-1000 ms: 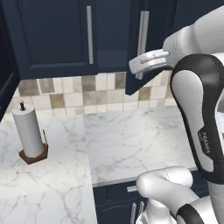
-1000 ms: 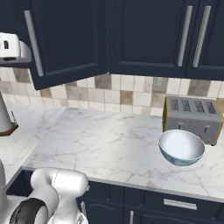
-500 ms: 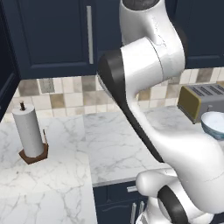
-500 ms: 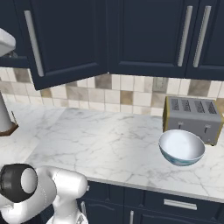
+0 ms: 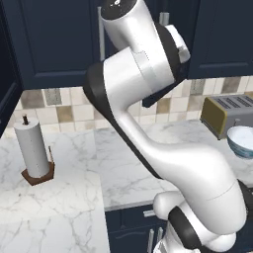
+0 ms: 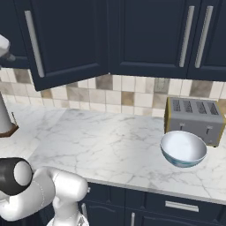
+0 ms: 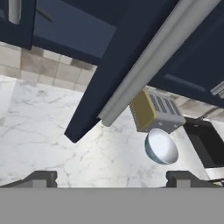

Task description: Open the cabinet and setup a tea strainer by placing it in the bowl upright.

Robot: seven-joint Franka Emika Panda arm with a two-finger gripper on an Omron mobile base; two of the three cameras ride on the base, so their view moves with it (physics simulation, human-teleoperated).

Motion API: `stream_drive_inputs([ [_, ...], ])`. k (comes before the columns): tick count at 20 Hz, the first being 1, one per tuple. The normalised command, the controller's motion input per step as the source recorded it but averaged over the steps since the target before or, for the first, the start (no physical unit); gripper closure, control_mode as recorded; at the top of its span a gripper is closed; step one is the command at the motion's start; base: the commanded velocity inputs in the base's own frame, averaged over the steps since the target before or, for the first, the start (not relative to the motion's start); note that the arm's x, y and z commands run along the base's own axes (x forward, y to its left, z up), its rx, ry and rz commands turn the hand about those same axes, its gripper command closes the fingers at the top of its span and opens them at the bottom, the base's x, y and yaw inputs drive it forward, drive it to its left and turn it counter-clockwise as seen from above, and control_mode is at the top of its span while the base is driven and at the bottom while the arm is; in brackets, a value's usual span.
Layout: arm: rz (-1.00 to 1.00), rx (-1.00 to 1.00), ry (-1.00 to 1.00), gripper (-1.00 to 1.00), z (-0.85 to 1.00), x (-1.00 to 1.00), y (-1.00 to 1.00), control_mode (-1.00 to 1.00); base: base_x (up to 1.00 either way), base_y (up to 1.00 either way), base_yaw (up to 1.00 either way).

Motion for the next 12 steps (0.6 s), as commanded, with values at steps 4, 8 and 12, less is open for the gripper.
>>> stream_drive_inputs([
  [4, -0.02, -0.02, -0.28, -1.0, -0.33, 0.19, 0.0, -1.0, 0.0, 0.0, 0.0],
  [8, -0.01, 0.05, -0.1, -1.0, -0.19, 0.34, -0.08, -1.0, 0.0, 0.0, 0.0],
  [12, 0.0, 0.16, 0.0, -1.0, -0.16, 0.45, -0.16, -1.0, 0.0, 0.0, 0.0],
])
